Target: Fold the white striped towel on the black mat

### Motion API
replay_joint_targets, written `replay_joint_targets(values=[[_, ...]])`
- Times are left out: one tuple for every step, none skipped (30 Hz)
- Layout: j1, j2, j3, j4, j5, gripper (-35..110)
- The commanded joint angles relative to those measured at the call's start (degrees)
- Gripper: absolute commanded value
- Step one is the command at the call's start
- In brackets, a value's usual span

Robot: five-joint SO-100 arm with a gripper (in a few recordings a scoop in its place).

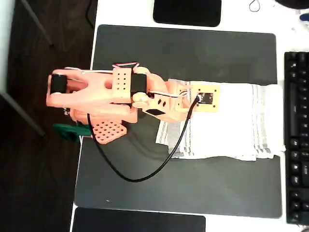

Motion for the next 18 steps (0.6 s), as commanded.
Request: replay_joint_targets(values=[[-0.26, 3.78, 0.97, 3.16, 0.26, 0], [-0.18, 4.75, 1.49, 4.31, 0.09, 0], [0.00, 5.71, 2.11, 5.36, 0.00, 0], [0.26, 6.59, 3.08, 5.89, 0.00, 0], [0.62, 7.38, 4.22, 5.89, -0.09, 0], [1.05, 8.09, 5.19, 5.98, -0.44, 0], [1.32, 8.61, 5.98, 6.24, -0.70, 0], [1.67, 9.23, 6.77, 6.50, -0.88, 0], [1.93, 9.76, 7.47, 6.68, -1.14, 0], [2.02, 10.28, 8.09, 7.03, -1.14, 0], [2.11, 10.72, 8.61, 7.47, -1.14, 0], [2.11, 11.43, 9.05, 8.09, -0.70, 0], [2.11, 12.04, 9.32, 9.14, -0.62, 0], [1.93, 12.66, 9.32, 10.55, -0.62, 0], [1.85, 13.45, 9.40, 12.04, -0.62, 0], [1.67, 14.15, 9.49, 13.54, -0.62, 0], [1.49, 14.59, 9.49, 14.94, -0.53, 0], [1.41, 15.12, 9.40, 16.08, -0.44, 0]])
